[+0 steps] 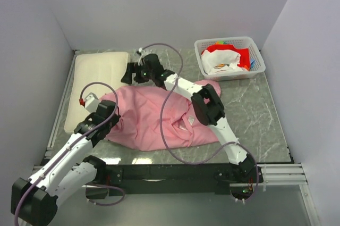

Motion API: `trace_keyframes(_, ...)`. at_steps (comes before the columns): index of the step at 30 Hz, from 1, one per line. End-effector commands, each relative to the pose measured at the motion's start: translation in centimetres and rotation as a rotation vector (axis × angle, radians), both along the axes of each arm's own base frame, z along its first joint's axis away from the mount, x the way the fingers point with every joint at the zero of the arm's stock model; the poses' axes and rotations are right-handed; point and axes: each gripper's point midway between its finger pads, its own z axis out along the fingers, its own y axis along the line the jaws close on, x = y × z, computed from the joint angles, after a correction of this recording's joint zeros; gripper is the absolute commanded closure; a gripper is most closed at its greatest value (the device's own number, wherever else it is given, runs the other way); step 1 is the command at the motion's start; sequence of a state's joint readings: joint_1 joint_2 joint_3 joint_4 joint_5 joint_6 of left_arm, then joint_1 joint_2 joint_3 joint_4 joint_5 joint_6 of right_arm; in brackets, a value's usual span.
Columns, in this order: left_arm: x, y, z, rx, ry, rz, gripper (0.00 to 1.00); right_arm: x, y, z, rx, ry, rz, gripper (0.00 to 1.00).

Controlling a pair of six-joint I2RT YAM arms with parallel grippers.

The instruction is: Put the pillow into the pillowcase

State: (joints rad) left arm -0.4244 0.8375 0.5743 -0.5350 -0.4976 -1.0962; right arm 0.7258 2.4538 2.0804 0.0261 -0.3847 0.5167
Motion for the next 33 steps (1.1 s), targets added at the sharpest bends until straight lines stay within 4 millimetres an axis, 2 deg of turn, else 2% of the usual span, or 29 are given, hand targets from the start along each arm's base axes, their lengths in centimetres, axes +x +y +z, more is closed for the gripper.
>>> trace_keyframes(1,-0.3,-1.8,0.6,-0.151,-0.049,-0.022,0.99,-1.5,4.1,2.2,0.139,0.022,0.054,0.00)
trace_keyframes(2,-0.6,-2.0,1.1,-0.177,-0.066,-0.027,0.99,-1.5,4.5,1.3,0.146,0.036,0.048,0.00)
trace_keyframes(4,-1.2,-2.1,1.1,-0.196,-0.058,-0.038,0.99,-2.2,5.4,1.0,0.171,0.070,0.046,0.00)
trace_keyframes(8,-1.8,-2.1,2.8,-0.208,-0.092,-0.060,0.99,-3.1,7.1,-0.4,0.210,0.108,0.050,0.00)
trace_keyframes(9,-1.9,-2.2,2.9,-0.210,-0.092,-0.067,0.99,-3.2,7.5,0.1,0.228,0.106,0.058,0.00)
trace_keyframes(11,-2.1,-2.6,3.3,-0.226,-0.092,-0.095,0.99,-3.4,8.2,-0.6,0.254,0.130,0.064,0.00)
trace_keyframes(12,-2.3,-2.8,3.3,-0.231,-0.091,-0.103,0.99,-3.6,8.6,0.0,0.279,0.139,0.075,0.02)
trace_keyframes(13,-2.3,-2.8,3.3,-0.235,-0.090,-0.107,0.99,-3.5,8.8,0.2,0.298,0.144,0.078,0.05)
trace_keyframes(14,-2.5,-2.8,3.5,-0.237,-0.099,-0.108,0.99,-3.4,9.0,0.7,0.322,0.130,0.084,0.22)
trace_keyframes(16,-2.7,-2.6,3.8,-0.232,-0.104,-0.109,0.99,-3.0,9.2,2.1,0.349,0.113,0.078,0.49)
trace_keyframes(17,-2.7,-2.3,4.2,-0.225,-0.117,-0.103,0.99,-3.0,9.2,2.9,0.353,0.103,0.079,0.72)
trace_keyframes(18,-2.7,-2.3,4.6,-0.224,-0.123,-0.104,0.99,-2.8,9.2,4.0,0.363,0.082,0.079,0.82)
trace_keyframes(19,-2.7,-2.1,4.9,-0.219,-0.129,-0.102,0.99,-2.6,9.0,5.8,0.367,0.043,0.065,1.00)
trace_keyframes(21,-2.8,-2.0,5.7,-0.217,-0.142,-0.100,0.99,-2.2,8.4,7.3,0.352,-0.019,0.045,1.00)
trace_keyframes(22,-2.8,-1.8,5.8,-0.212,-0.144,-0.097,0.99,-2.0,7.9,9.7,0.359,-0.061,0.024,1.00)
trace_keyframes(24,-2.9,-1.6,6.5,-0.209,-0.157,-0.090,0.99,-1.4,7.0,11.4,0.331,-0.134,-0.006,1.00)
trace_keyframes(25,-3.0,-1.5,6.7,-0.208,-0.162,-0.088,0.99,-1.0,6.1,13.7,0.333,-0.174,-0.046,1.00)
trace_keyframes(27,-3.1,-1.4,7.0,-0.209,-0.166,-0.083,0.99,0.0,4.6,14.8,0.316,-0.211,-0.091,1.00)
trace_keyframes(28,-3.2,-1.3,7.2,-0.213,-0.172,-0.082,0.99,0.2,3.5,17.4,0.347,-0.247,-0.110,1.00)
trace_keyframes(29,-3.2,-1.4,7.4,-0.216,-0.175,-0.083,0.99,0.8,2.7,17.3,0.339,-0.249,-0.141,1.00)
trace_keyframes(30,-3.3,-1.5,7.3,-0.220,-0.175,-0.088,0.99,1.4,1.7,18.2,0.344,-0.275,-0.165,1.00)
trace_keyframes(31,-3.3,-1.4,7.4,-0.222,-0.178,-0.086,0.99,1.3,0.9,20.1,0.360,-0.306,-0.175,1.00)
trace_keyframes(33,-3.4,-1.4,7.3,-0.226,-0.176,-0.084,0.99,2.1,-0.1,22.0,0.348,-0.365,-0.214,1.00)
